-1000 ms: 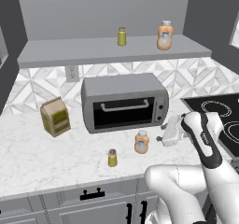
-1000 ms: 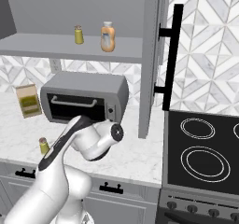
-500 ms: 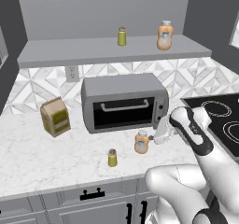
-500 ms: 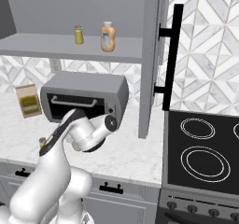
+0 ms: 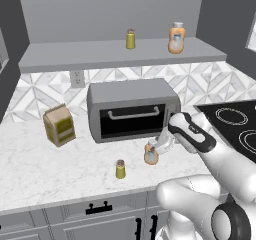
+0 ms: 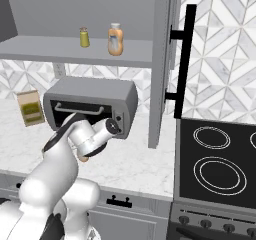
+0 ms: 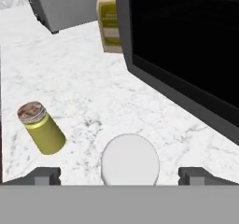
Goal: Put the shaker and condiment bottle from the counter next to their counterparts in the cabinet.
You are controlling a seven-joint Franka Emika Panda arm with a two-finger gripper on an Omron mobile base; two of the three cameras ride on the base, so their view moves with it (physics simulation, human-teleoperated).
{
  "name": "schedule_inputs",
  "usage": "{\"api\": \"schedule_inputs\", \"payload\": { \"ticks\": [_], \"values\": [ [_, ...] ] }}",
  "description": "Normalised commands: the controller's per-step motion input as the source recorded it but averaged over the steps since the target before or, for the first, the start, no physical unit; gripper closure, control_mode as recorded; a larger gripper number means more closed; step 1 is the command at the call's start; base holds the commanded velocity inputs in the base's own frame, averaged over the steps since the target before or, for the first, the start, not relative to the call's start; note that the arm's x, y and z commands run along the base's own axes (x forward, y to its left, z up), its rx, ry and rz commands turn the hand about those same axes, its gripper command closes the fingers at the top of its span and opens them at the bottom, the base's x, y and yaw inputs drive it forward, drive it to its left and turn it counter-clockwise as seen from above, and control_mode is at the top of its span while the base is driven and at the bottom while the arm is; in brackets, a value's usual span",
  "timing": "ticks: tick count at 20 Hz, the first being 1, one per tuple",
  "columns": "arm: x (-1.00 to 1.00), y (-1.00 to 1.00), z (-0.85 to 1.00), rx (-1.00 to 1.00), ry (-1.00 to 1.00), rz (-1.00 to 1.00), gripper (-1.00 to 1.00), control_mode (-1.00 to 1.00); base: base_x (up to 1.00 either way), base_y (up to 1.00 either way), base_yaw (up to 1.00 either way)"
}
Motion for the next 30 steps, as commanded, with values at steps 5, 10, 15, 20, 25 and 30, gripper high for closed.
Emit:
{"api": "schedule_inputs", "payload": {
  "ticks": [5, 10, 15, 20, 25, 30],
  "values": [
    [0.0, 0.27, -0.62, -0.02, 0.0, -0.04, -1.0, -1.0, 0.0, 0.0, 0.0],
    [0.0, 0.1, -0.65, -0.01, 0.0, -0.03, -1.0, -1.0, 0.0, 0.0, 0.0],
    [0.0, 0.08, -0.53, -0.01, 0.0, -0.03, 1.0, -1.0, 0.0, 0.0, 0.0],
    [-0.01, 0.0, 0.09, 0.0, -0.04, -0.08, 1.0, -1.0, 0.0, 0.0, 0.0],
    [-0.05, 0.0, 0.31, 0.0, -0.09, -0.11, 1.0, -1.0, 0.0, 0.0, 0.0],
    [-0.08, 0.0, 0.43, 0.0, -0.15, -0.12, 1.0, -1.0, 0.0, 0.0, 0.0]
  ]
}}
